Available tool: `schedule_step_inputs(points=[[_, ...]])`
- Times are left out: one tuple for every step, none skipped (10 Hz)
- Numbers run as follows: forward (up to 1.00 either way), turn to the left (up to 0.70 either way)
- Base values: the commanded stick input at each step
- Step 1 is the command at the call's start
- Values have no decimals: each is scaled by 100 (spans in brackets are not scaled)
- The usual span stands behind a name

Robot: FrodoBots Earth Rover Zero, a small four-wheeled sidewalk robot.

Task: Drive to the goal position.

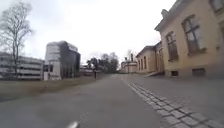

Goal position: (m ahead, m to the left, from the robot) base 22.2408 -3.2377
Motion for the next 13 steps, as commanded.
schedule_step_inputs(points=[[70, 0], [70, -1], [70, -17], [70, -33], [70, -35], [70, -19], [70, 0], [70, 0], [70, -5], [70, -15], [70, -25], [70, -29], [70, 0]])
